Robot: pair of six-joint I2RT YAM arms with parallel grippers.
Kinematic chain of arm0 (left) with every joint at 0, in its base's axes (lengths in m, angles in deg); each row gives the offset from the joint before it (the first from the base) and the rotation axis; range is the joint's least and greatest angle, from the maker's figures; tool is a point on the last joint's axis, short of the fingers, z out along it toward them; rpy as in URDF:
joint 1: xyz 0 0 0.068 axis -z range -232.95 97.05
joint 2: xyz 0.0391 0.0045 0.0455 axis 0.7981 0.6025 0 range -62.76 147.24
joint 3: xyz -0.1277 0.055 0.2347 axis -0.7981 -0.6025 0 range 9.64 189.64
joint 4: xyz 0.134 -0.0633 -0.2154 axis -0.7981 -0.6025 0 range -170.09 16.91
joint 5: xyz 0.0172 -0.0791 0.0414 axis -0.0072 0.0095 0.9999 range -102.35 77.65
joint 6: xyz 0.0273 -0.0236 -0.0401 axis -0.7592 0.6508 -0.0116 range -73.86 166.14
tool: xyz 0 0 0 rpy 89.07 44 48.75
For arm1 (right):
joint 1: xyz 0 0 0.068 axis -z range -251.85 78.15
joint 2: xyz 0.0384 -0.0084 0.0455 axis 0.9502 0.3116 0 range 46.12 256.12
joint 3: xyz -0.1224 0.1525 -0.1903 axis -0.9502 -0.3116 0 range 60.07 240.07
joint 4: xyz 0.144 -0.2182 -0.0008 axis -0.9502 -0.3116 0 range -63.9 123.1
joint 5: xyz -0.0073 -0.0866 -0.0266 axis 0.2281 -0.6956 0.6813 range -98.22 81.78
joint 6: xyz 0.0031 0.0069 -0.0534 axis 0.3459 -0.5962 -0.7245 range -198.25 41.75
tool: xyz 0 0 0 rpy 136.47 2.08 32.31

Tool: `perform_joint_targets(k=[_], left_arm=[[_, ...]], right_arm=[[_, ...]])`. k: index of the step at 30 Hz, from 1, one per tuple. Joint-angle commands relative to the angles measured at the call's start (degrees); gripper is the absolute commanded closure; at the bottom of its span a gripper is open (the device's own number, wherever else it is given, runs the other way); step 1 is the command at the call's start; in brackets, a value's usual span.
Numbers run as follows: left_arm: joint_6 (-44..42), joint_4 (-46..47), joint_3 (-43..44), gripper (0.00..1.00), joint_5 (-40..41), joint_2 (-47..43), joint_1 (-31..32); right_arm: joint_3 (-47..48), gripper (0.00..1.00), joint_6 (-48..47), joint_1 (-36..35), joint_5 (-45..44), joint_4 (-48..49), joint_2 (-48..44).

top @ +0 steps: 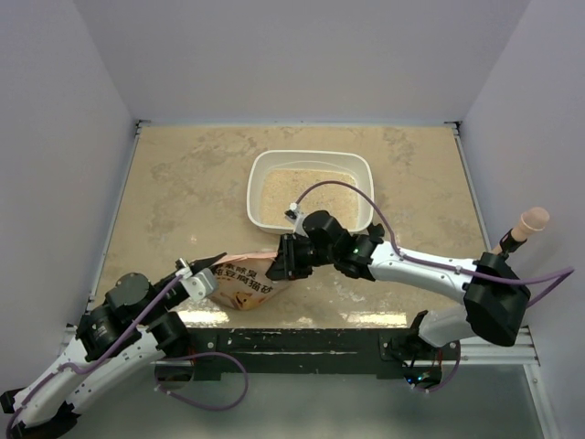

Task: Fill the litter box with clean litter

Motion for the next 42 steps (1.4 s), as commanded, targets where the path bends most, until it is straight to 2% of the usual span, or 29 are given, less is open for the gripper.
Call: perform_joint_targets(k=[1, 6, 20, 27, 34, 42], left_arm=[[0.85, 6.41, 0.62, 1.00, -0.71, -1.05, 0.28], [0.76, 6.41, 0.62, 1.00, -1.94, -1.14, 0.19], [1.02, 6.50, 0.80, 1.00, -1.77, -1.31, 0.28], [1.20, 6.58, 0.80, 1.00, -1.06, -1.49, 0.28], [1.55, 6.94, 0.80, 1.00, 0.24, -1.14, 0.28], [1.64, 7.11, 0.62, 1.00, 1.14, -0.79, 0.28]], right_arm=[[-5.54, 1.00, 2.40, -0.97, 2.44, 5.41, 0.33], [-7.21, 1.00, 3.10, -0.97, 3.32, 5.41, -5.03], [-22.94, 1.00, 13.30, -0.88, 2.18, 16.13, -27.34], [-25.75, 1.00, 14.09, -0.88, -0.54, 12.36, -37.09], [-31.38, 1.00, 18.22, -0.88, -1.51, 13.67, -45.89], [-31.82, 1.00, 18.57, -0.88, -5.54, 5.85, -53.89]])
